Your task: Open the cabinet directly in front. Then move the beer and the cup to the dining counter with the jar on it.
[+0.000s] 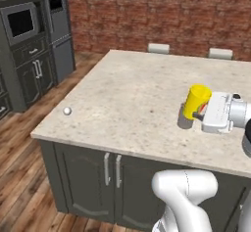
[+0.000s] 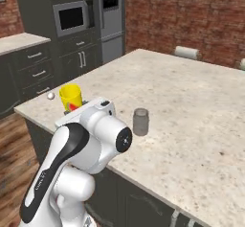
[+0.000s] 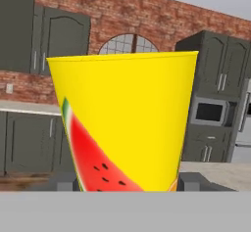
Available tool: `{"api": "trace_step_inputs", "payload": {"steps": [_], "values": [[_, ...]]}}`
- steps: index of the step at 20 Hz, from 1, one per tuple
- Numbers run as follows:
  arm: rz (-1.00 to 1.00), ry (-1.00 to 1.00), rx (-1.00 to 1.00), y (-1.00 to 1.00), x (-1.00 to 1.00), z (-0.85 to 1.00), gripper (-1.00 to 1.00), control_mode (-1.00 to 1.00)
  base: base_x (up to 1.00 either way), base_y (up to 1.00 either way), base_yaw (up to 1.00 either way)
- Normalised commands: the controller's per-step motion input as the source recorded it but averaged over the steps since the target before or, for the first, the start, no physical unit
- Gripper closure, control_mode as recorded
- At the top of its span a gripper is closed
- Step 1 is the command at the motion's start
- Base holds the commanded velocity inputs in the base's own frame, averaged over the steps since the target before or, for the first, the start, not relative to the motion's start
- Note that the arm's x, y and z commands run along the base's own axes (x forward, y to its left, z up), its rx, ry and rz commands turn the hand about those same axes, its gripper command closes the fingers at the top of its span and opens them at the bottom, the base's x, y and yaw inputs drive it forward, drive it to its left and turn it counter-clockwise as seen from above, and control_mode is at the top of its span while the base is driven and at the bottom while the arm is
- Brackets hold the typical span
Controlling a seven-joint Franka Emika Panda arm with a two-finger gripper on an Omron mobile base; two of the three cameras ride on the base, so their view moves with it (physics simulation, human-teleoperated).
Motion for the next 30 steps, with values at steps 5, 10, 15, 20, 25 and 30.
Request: {"api": "trace_step_inputs", "payload": {"steps": [5, 10, 15, 20, 25, 30], "values": [[0.00, 0.00, 0.00, 0.00, 0.00, 0.00, 1.00, 1.00, -0.21, -0.73, -0.36], [0.00, 0.00, 0.00, 0.00, 0.00, 0.00, 1.00, 1.00, -0.03, -0.19, -0.25], [0.00, 0.00, 0.00, 0.00, 0.00, 0.00, 1.00, 1.00, 0.00, 0.00, -0.09], [0.00, 0.00, 0.00, 0.00, 0.00, 0.00, 1.00, 1.00, 0.04, -0.05, -0.23], [0.00, 0.00, 0.00, 0.00, 0.00, 0.00, 1.00, 1.00, 0.04, -0.02, -0.30], [0.00, 0.00, 0.00, 0.00, 0.00, 0.00, 1.00, 1.00, 0.08, 0.14, 0.00]]}}
